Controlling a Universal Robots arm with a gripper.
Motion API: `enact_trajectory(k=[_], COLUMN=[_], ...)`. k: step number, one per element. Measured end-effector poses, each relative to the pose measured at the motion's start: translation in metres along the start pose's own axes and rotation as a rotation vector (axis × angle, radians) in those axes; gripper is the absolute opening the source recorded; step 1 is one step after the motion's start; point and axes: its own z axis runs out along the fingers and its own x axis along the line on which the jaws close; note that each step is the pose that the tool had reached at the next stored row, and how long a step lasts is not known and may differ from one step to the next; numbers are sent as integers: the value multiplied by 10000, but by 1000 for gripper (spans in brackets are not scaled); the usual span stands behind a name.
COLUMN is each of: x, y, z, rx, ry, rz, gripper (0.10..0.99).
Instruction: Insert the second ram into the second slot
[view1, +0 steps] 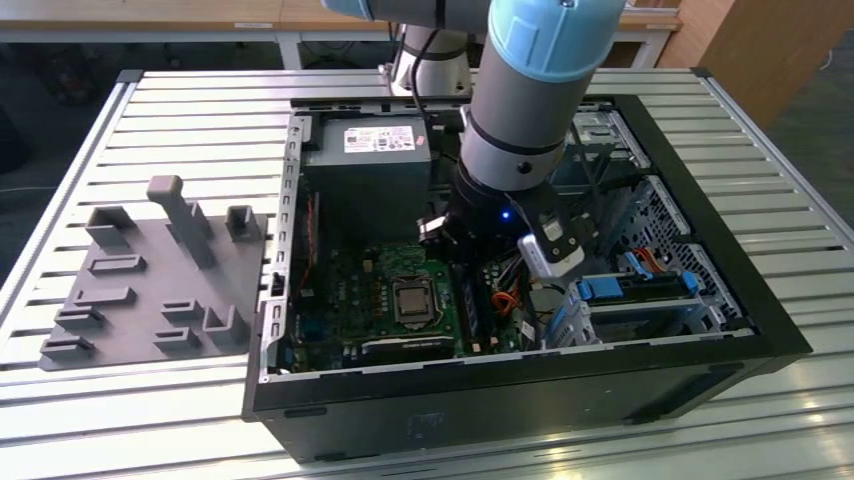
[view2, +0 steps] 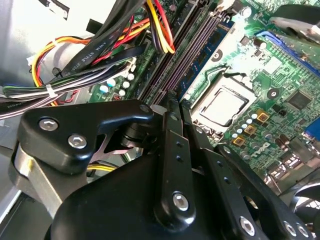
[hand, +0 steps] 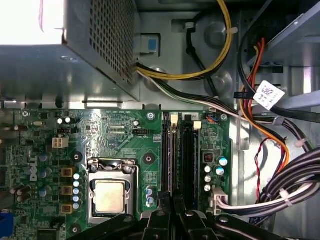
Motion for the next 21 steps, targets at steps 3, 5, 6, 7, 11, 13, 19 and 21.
enact_trajectory(k=[3, 5, 6, 7, 11, 13, 19, 21], x=[-5, -12, -14, -15, -18, -19, -36, -41], y=[-1, 0, -1, -1, -1, -1, -2, -2], z=[11, 15, 17, 20, 30, 36, 53, 58], rx=[3, -1, 0, -2, -3, -2, -2, -2], ry=[2, 1, 0, 0, 1, 8, 22, 26], rz=[-15, -1, 8, 15, 34, 39, 50, 53], gripper=[137, 137, 137, 137, 137, 137, 137, 137])
